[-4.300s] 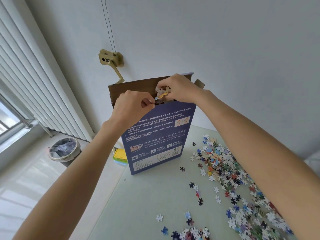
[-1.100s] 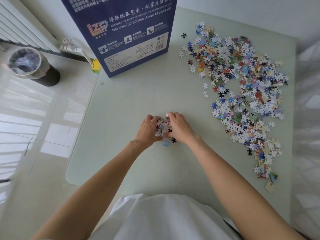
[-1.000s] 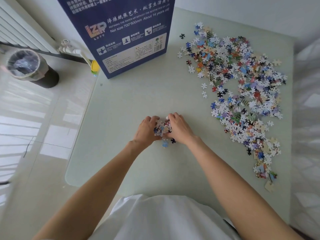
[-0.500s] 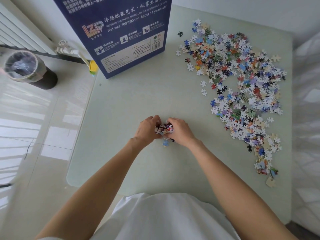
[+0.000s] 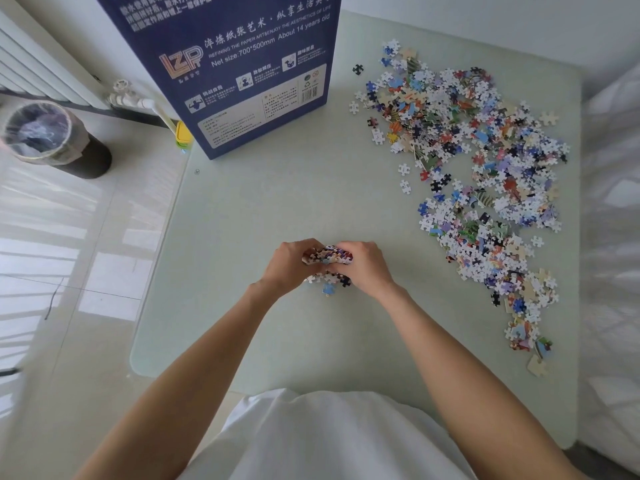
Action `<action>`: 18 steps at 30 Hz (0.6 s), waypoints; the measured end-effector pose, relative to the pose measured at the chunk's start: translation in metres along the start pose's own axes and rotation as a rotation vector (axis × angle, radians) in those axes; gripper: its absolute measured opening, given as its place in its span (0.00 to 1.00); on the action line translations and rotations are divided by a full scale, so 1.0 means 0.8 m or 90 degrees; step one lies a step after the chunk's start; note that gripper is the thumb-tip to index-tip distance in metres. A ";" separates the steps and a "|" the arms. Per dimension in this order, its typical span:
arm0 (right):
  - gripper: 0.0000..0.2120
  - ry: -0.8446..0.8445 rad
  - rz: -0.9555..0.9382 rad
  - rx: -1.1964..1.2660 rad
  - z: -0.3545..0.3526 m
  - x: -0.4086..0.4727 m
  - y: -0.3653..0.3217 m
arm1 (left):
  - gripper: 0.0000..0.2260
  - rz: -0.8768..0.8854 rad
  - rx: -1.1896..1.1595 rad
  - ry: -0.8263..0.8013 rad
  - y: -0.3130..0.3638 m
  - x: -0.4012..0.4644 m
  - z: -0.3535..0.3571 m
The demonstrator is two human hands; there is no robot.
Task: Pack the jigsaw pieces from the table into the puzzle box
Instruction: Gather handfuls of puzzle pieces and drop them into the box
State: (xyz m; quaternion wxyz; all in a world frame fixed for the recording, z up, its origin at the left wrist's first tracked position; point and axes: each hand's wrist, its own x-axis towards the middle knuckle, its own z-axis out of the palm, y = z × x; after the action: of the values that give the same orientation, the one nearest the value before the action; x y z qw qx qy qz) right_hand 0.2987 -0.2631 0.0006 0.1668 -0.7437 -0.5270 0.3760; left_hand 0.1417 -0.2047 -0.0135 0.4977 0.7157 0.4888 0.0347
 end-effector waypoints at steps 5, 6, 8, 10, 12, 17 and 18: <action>0.14 0.015 0.028 0.027 -0.007 0.000 0.006 | 0.08 0.011 0.004 0.018 0.004 0.004 0.001; 0.15 0.022 0.037 0.046 -0.010 0.000 0.007 | 0.08 0.014 -0.006 0.021 0.005 0.004 0.000; 0.15 0.028 0.039 0.073 -0.019 -0.003 0.004 | 0.08 0.018 -0.027 0.024 0.008 0.002 -0.005; 0.14 0.048 0.017 0.086 -0.030 -0.007 0.000 | 0.07 0.035 -0.043 0.033 0.016 -0.003 -0.013; 0.13 0.081 -0.027 0.102 -0.050 -0.012 -0.016 | 0.06 0.079 -0.064 0.055 0.036 -0.010 -0.031; 0.11 0.129 -0.157 0.132 -0.144 0.011 -0.108 | 0.06 0.250 -0.041 0.158 0.124 -0.015 -0.134; 0.12 0.142 -0.192 0.127 -0.166 0.021 -0.132 | 0.06 0.279 -0.024 0.197 0.146 -0.015 -0.161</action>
State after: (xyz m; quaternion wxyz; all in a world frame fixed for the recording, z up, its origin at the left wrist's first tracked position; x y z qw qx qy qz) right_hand 0.3295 -0.1871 0.1504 0.3508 -0.6733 -0.5709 0.3126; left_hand 0.1441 -0.1288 0.1436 0.4108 0.7813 0.3915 0.2598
